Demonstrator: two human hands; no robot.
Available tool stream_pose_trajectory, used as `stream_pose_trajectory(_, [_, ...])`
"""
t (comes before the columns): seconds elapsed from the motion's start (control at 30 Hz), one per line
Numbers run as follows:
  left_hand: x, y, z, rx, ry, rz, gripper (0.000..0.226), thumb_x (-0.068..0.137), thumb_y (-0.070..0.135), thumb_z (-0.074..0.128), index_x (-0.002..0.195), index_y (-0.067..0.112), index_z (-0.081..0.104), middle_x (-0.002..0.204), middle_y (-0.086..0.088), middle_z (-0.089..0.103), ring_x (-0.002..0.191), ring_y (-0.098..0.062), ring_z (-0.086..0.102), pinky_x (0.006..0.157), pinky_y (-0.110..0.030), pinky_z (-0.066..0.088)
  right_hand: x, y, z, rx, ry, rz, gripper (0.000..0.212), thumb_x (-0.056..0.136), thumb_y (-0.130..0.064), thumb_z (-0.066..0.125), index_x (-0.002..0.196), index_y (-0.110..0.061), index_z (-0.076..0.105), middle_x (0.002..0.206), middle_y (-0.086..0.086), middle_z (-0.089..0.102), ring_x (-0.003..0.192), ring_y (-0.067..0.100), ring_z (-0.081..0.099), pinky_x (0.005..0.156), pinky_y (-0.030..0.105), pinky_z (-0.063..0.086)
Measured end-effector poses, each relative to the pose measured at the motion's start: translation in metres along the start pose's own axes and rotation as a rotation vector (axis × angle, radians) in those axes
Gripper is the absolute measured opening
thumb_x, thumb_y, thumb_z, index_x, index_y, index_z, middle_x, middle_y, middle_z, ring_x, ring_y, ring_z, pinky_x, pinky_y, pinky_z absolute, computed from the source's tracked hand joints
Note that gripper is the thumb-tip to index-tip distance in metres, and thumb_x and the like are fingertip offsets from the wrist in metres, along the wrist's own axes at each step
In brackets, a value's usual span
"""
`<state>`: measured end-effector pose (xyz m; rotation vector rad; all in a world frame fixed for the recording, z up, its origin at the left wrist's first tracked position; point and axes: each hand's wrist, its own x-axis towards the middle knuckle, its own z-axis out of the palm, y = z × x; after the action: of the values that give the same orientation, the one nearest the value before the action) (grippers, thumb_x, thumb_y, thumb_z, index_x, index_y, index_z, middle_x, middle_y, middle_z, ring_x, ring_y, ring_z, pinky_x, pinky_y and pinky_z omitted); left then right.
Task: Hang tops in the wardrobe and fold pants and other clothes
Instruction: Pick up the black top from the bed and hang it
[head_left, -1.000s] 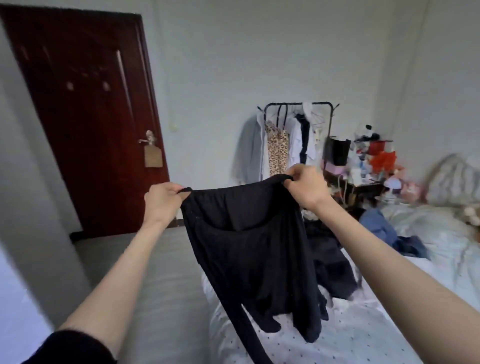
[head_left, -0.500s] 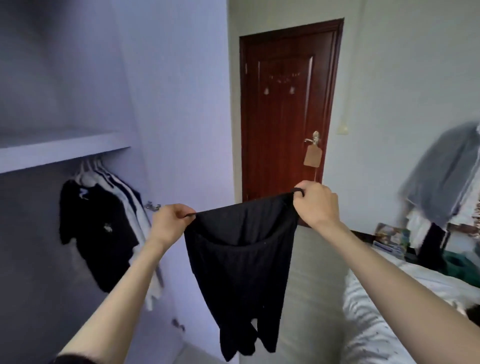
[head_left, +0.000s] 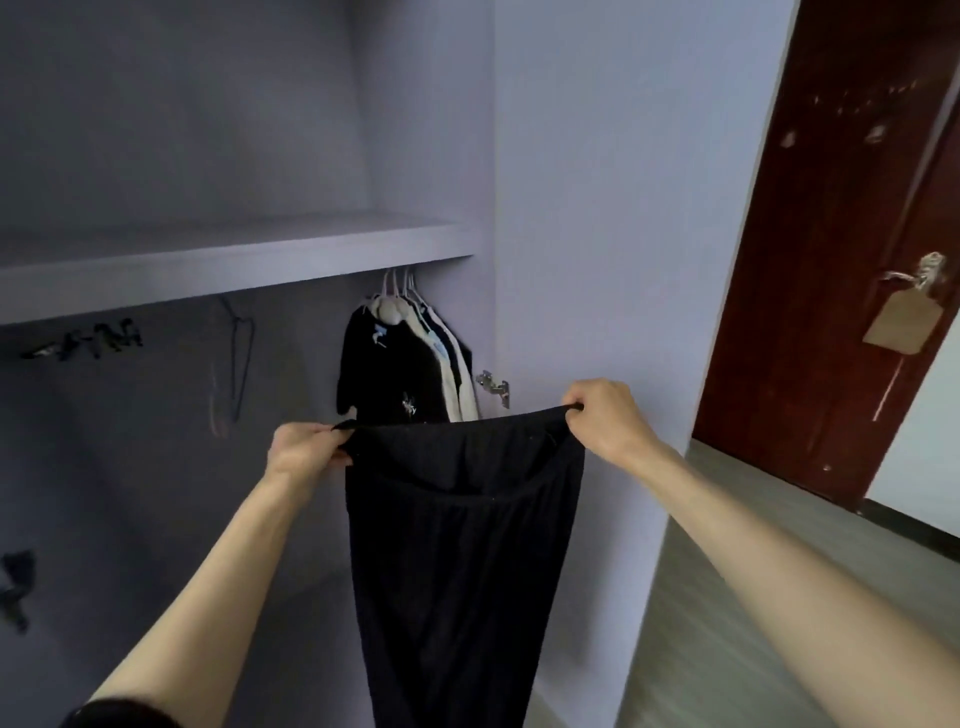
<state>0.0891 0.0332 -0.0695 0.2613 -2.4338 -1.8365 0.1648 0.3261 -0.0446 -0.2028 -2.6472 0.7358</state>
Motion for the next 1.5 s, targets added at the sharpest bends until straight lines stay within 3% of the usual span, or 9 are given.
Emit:
stream_pose_trajectory(0.1, [0.02, -0.004, -0.006, -0.162, 0.089, -0.108, 0.006, 0.087, 0.004, 0.063, 0.089, -0.001, 0.065, 0.053, -0.005, 0.057, 0.044, -0.01, 0.05, 0.034, -0.013, 0.036, 0.043, -0.007, 0.036, -0.036, -0.179, -0.067, 0.02, 0.073, 0.013, 0.044, 0.086, 0.014, 0.06, 0.097, 0.029, 0.063, 0.097, 0.04, 0.057, 0.072, 0.04, 0.049])
stream_pose_trajectory(0.3, [0.034, -0.016, -0.033, -0.023, 0.125, -0.024, 0.007, 0.087, 0.01, 0.063, 0.083, 0.008, 0.069, 0.073, -0.007, 0.06, 0.068, -0.017, 0.053, 0.059, -0.027, 0.037, 0.109, -0.015, 0.094, -0.106, -0.46, -0.257, 0.016, 0.072, 0.004, 0.047, 0.082, 0.012, 0.057, 0.09, 0.027, 0.06, 0.077, 0.04, 0.054, 0.078, 0.039, 0.049])
stream_pose_trajectory(0.47, [0.037, -0.031, -0.061, 0.063, 0.189, -0.013, 0.007, 0.087, 0.009, 0.062, 0.086, 0.011, 0.068, 0.08, -0.007, 0.065, 0.077, -0.018, 0.057, 0.074, -0.034, 0.042, 0.126, -0.039, 0.139, -0.168, -0.581, -0.416, 0.029, 0.08, -0.011, 0.049, 0.054, -0.013, 0.035, 0.059, 0.005, 0.041, 0.061, 0.018, 0.042, 0.058, 0.029, 0.032])
stream_pose_trajectory(0.63, [0.049, -0.056, -0.089, 0.112, 0.363, -0.048, 0.003, 0.084, 0.006, 0.066, 0.085, 0.008, 0.068, 0.073, -0.001, 0.064, 0.067, -0.01, 0.058, 0.057, -0.013, 0.045, 0.145, -0.068, 0.175, -0.218, -0.511, -0.579, 0.036, 0.089, -0.024, 0.05, 0.057, -0.018, 0.035, 0.059, -0.002, 0.042, 0.058, 0.017, 0.044, 0.05, 0.027, 0.031])
stream_pose_trajectory(0.83, [0.088, -0.092, -0.126, 0.365, 0.54, -0.15, 0.011, 0.079, 0.001, 0.07, 0.09, -0.001, 0.068, 0.093, -0.017, 0.068, 0.092, -0.028, 0.061, 0.081, -0.031, 0.043, 0.186, -0.108, 0.212, -0.415, -0.239, -0.709, 0.02, 0.094, -0.021, 0.043, 0.095, -0.015, 0.062, 0.091, 0.005, 0.066, 0.089, 0.024, 0.061, 0.065, 0.028, 0.035])
stream_pose_trajectory(1.0, [0.127, -0.116, -0.145, 0.515, 0.632, -0.204, 0.011, 0.086, 0.015, 0.064, 0.077, 0.01, 0.065, 0.076, -0.009, 0.066, 0.077, -0.025, 0.063, 0.066, -0.027, 0.044, 0.213, -0.129, 0.257, -0.15, -0.288, -0.554, 0.017, 0.089, -0.009, 0.049, 0.102, -0.01, 0.059, 0.095, 0.008, 0.064, 0.089, 0.03, 0.062, 0.064, 0.03, 0.044])
stream_pose_trajectory(1.2, [0.151, -0.12, -0.134, -0.459, 0.481, -0.488, 0.014, 0.086, -0.008, 0.056, 0.078, 0.003, 0.056, 0.076, -0.01, 0.059, 0.066, -0.018, 0.055, 0.038, -0.016, 0.047, 0.229, -0.14, 0.312, 0.117, -0.573, -0.349, 0.016, 0.086, -0.016, 0.057, 0.077, -0.026, 0.066, 0.085, -0.003, 0.066, 0.087, 0.018, 0.063, 0.071, 0.025, 0.048])
stream_pose_trajectory(1.43, [0.168, -0.094, -0.132, -0.069, 0.444, -0.41, 0.009, 0.083, 0.006, 0.065, 0.076, 0.012, 0.063, 0.069, -0.005, 0.059, 0.061, -0.013, 0.052, 0.055, -0.021, 0.039, 0.247, -0.174, 0.36, 0.147, -0.919, -0.288, 0.025, 0.088, -0.007, 0.053, 0.106, 0.002, 0.067, 0.113, 0.017, 0.066, 0.1, 0.028, 0.062, 0.086, 0.03, 0.052])
stream_pose_trajectory(1.5, [0.175, -0.085, -0.131, -0.058, 0.463, -0.368, 0.011, 0.082, 0.006, 0.065, 0.074, 0.013, 0.064, 0.065, -0.004, 0.057, 0.059, -0.012, 0.05, 0.055, -0.021, 0.039, 0.25, -0.195, 0.364, 0.295, -0.99, -0.232, 0.029, 0.093, -0.008, 0.048, 0.115, 0.006, 0.061, 0.119, 0.022, 0.062, 0.089, 0.025, 0.062, 0.069, 0.019, 0.05])
